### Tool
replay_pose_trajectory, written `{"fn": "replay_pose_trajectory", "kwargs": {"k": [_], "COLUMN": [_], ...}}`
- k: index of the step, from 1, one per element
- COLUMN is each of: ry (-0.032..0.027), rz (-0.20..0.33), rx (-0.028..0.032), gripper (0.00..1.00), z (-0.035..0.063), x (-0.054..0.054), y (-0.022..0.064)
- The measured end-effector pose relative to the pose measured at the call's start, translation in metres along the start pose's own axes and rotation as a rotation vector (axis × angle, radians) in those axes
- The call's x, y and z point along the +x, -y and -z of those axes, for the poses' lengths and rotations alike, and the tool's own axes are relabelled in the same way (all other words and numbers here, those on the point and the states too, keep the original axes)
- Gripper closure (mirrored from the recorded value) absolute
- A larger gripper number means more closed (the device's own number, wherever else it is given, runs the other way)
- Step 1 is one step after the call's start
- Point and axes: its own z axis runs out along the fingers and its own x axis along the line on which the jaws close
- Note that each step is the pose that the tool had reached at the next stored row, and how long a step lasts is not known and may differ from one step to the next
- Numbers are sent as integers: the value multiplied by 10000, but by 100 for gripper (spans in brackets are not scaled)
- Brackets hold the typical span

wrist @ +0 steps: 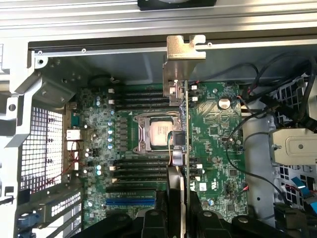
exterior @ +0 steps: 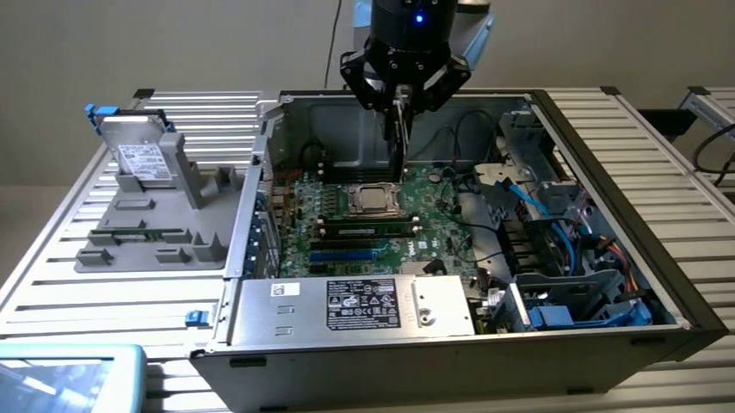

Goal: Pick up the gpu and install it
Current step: 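Insert the gpu into the slot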

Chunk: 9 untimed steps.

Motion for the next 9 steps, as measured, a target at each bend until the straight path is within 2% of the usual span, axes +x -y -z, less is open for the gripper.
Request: {"fn": "replay_pose_trajectory", "kwargs": {"k": [4,9], "ry": [7,-86], "rz": [105,1008], "rx": [-1,15], "gripper": [72,72], "z": [0,0], "x": [2,2], "y": [0,0]}}
